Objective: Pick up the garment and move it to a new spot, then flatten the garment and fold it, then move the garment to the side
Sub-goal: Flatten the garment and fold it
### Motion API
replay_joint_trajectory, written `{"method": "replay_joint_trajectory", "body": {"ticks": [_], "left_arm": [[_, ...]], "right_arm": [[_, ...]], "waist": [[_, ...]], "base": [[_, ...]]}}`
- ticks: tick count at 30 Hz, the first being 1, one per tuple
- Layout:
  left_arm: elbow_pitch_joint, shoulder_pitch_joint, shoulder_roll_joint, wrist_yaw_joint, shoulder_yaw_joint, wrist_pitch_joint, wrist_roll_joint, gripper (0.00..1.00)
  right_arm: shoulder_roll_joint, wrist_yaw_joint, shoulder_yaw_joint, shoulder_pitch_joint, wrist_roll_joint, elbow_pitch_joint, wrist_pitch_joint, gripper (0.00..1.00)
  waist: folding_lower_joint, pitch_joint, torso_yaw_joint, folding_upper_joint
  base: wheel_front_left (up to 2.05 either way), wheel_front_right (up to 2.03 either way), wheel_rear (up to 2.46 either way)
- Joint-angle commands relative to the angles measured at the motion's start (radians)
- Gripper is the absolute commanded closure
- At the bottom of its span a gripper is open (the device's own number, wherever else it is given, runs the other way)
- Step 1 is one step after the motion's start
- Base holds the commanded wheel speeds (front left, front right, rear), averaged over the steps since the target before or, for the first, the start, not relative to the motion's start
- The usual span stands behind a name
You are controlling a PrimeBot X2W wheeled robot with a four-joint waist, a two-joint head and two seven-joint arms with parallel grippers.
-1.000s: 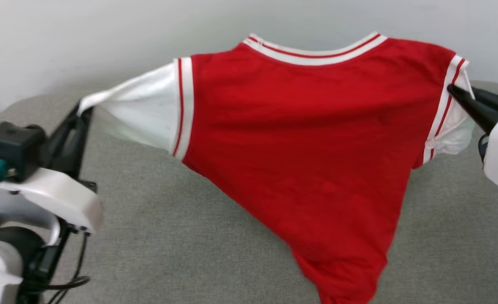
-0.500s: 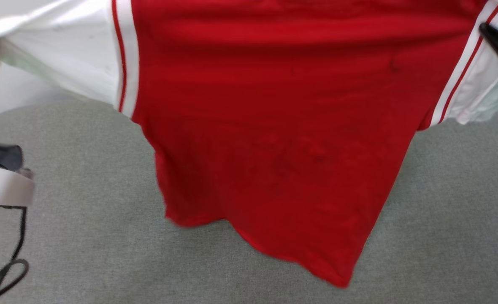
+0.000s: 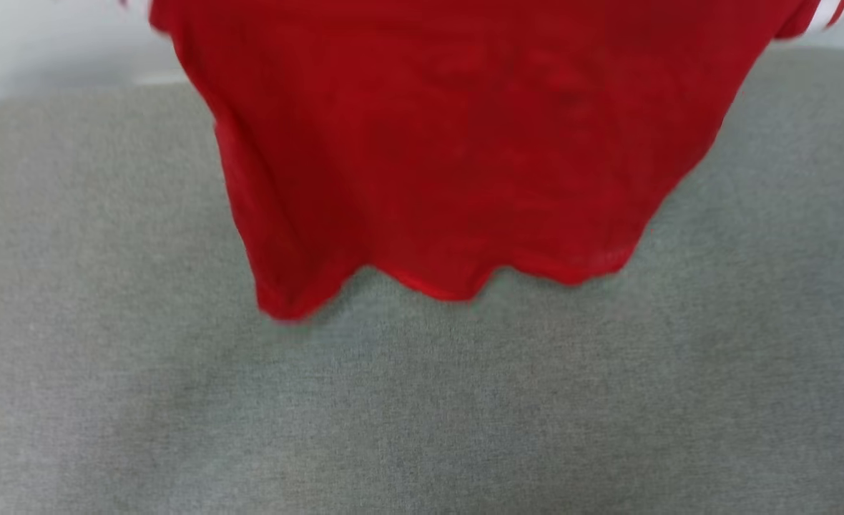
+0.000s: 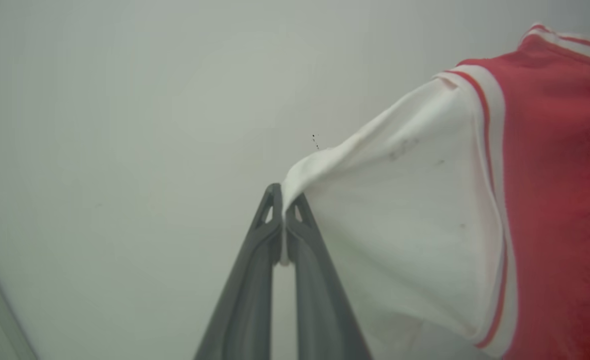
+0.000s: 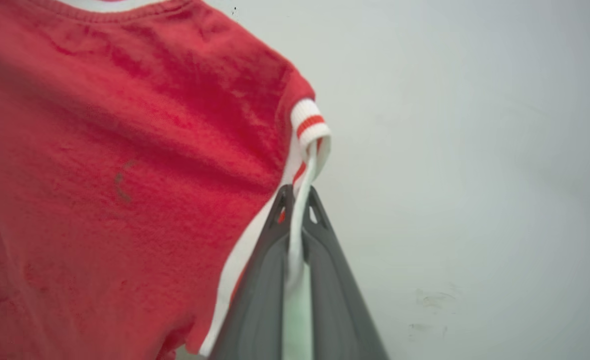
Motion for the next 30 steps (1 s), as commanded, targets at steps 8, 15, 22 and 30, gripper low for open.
{"method": "replay_joint_trajectory", "body": {"ticks": [8, 15, 22, 30], "left_arm": [[0.227, -0.381, 0.004, -0.073, -0.102, -0.007, -0.009, 1.00], [0.483, -0.706, -0.038, -0.113, -0.190, -0.076, 0.029, 1.00], [0.750, -0.956, -0.103, -0.129, -0.244, -0.193, 0.058, 1.00], [0.973, -0.994, -0.183, -0.147, -0.318, -0.360, 0.046, 1.00]], "right_arm": [[0.010, -0.001, 0.067, -0.288, -0.073, 0.154, -0.065, 1.00], [0.054, -0.001, 0.119, -0.537, -0.128, 0.343, -0.145, 1.00], [0.138, -0.001, 0.116, -0.772, -0.227, 0.572, -0.255, 1.00], [0.194, -0.001, 0.171, -0.834, -0.285, 0.779, -0.398, 1.00]], "waist": [[0.0000, 0.238, 0.023, -0.0001], [0.0000, 0.354, 0.039, -0.0001], [0.0000, 0.432, 0.065, -0.0001], [0.0000, 0.462, 0.097, -0.0001]], "base": [[0.00, 0.00, 0.00], [0.00, 0.00, 0.00], [0.00, 0.00, 0.00], [0.00, 0.00, 0.00]]}}
